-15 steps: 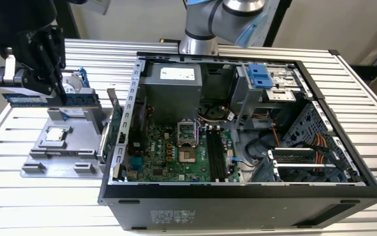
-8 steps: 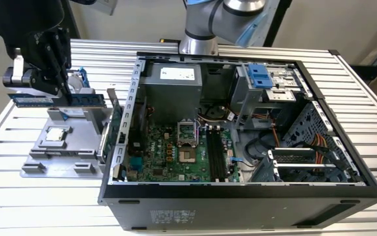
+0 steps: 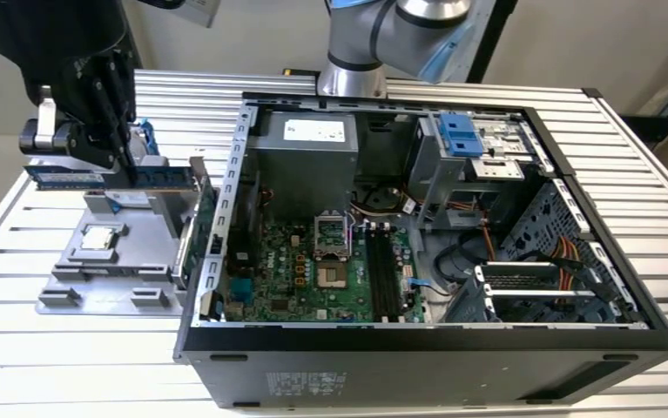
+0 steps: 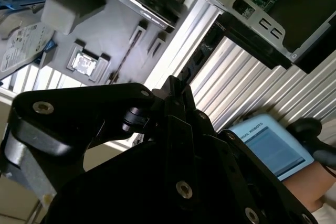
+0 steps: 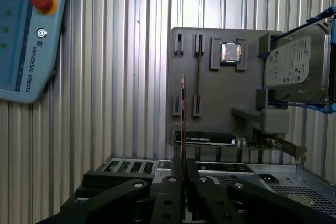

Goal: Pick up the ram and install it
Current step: 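Pick up the ram and move it above insertion slot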

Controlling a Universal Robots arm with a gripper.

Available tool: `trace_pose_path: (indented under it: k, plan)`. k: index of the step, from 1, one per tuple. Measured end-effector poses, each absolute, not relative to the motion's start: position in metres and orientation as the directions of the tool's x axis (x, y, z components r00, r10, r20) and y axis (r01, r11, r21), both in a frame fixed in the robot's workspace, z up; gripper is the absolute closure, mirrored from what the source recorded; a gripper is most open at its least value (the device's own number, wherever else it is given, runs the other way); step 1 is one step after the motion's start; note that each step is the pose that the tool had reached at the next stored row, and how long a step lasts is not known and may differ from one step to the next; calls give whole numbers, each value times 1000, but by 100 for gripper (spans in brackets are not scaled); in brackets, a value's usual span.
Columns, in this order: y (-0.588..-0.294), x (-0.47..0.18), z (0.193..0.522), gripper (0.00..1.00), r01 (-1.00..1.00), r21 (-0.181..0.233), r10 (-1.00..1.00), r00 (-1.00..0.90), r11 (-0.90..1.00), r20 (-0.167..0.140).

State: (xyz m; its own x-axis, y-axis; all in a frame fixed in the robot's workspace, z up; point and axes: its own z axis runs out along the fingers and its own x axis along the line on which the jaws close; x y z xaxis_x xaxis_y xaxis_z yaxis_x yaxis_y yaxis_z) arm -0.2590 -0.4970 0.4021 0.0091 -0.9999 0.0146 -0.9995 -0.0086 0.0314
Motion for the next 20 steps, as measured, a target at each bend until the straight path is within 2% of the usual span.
trace_pose_path:
  k: [20]
  plan:
    - [-497,-245,402,100,-999,31,-1000,9,-9,15]
